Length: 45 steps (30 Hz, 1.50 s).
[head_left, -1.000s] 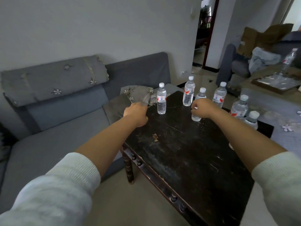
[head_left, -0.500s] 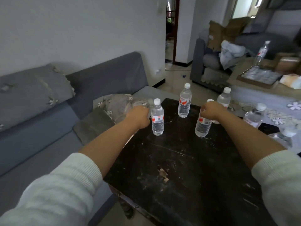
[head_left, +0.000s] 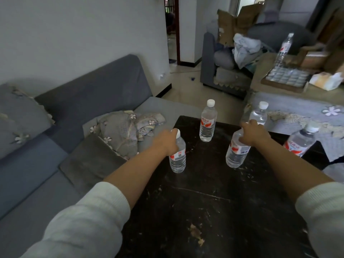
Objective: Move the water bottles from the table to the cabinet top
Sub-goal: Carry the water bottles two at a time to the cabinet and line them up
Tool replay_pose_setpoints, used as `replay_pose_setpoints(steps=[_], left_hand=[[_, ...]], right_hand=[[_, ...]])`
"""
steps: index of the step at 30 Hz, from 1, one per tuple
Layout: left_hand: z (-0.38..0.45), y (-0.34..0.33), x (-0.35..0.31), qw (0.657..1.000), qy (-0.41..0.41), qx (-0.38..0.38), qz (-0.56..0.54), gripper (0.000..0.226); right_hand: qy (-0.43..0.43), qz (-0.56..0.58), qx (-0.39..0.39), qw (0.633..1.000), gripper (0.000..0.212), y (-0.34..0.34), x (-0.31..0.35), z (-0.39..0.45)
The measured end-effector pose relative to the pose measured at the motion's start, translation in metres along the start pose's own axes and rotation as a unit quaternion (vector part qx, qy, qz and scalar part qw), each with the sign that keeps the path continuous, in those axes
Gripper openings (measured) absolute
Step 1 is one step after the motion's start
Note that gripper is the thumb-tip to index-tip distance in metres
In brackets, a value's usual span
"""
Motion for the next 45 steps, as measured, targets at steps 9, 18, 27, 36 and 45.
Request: replay_pose_setpoints(steps=[9,18,27,36,45], left_hand=[[0.044,-0.008,-0.010,0.999,0.011,0.024,0.040,0.037],[0.046,-0.010,-0.010,1.000,-0.010,0.025,-0.003,0.032],[0.026,-0.017,-0.042,0.992,-0.075,0.056,-0.081,0.023],[-0.031,0.004,-0.114,0.954,-0.281,0.053,-0.092,0.020],[-0.166,-0.012,-0.248,0.860,-0.503,0.065,-0.053,0.011]], right_hand=[[-0.055,-0.015,0.068,0.996,0.043,-0.014,0.001,0.049],[-0.043,0.004,0.021,0.999,0.047,-0.014,0.001,0.049],[-0.030,0.090,0.010,0.995,0.034,-0.019,-0.012,-0.012],[-0.171,0.132,0.010,0.976,0.034,-0.017,-0.044,-0.140],[-0.366,0.175,-0.019,0.914,0.027,-0.026,-0.110,-0.354]])
Point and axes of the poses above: each hand's wrist, its own z-axis towards the middle knuckle, its own y-axis out of the back of the hand, x = y × z, the point moved 10 cm from there along z, towards the middle knuckle, and after that the axes turned 10 degrees about z, right-handed, at the moved point
